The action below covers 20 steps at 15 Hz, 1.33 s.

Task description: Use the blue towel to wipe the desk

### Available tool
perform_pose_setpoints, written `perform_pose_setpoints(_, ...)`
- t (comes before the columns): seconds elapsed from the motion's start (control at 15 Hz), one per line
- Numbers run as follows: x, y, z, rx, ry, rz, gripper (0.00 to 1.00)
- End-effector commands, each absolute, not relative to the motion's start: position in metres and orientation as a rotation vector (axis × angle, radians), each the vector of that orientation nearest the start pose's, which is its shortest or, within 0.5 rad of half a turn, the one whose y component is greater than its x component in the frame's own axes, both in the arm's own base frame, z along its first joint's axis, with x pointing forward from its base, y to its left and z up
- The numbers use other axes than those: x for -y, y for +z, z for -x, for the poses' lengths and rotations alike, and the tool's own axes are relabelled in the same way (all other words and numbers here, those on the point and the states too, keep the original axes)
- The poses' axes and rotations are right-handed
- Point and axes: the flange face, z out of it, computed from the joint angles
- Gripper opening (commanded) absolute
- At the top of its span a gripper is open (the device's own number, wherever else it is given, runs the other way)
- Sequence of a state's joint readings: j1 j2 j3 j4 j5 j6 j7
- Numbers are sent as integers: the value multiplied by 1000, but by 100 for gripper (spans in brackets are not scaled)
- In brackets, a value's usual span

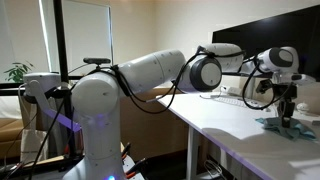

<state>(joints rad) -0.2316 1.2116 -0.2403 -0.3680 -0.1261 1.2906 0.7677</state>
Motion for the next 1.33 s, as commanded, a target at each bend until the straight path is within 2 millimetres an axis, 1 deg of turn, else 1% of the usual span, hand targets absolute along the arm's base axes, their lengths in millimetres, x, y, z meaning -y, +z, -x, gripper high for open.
perform_pose_setpoints(0.0,216,321,-731,-1730,390,3064,7)
perform_pose_setpoints(0.27,181,326,-741,-1603,367,3132,7)
perform_pose_setpoints(0.47,166,329,-745,-1545,358,3153,7)
perform_pose_setpoints(0.6,162,334,-745,-1526,354,3155,7)
perform_pose_setpoints(0.73,164,336,-745,-1515,351,3159,7)
perform_pose_setpoints(0.93,176,343,-741,-1498,364,3146,7)
perform_pose_setpoints(1.0,168,335,-745,-1556,332,3153,9)
perform_pose_setpoints(1.07,169,336,-745,-1556,331,3152,14)
perform_pose_setpoints(1.27,168,336,-745,-1555,331,3153,14)
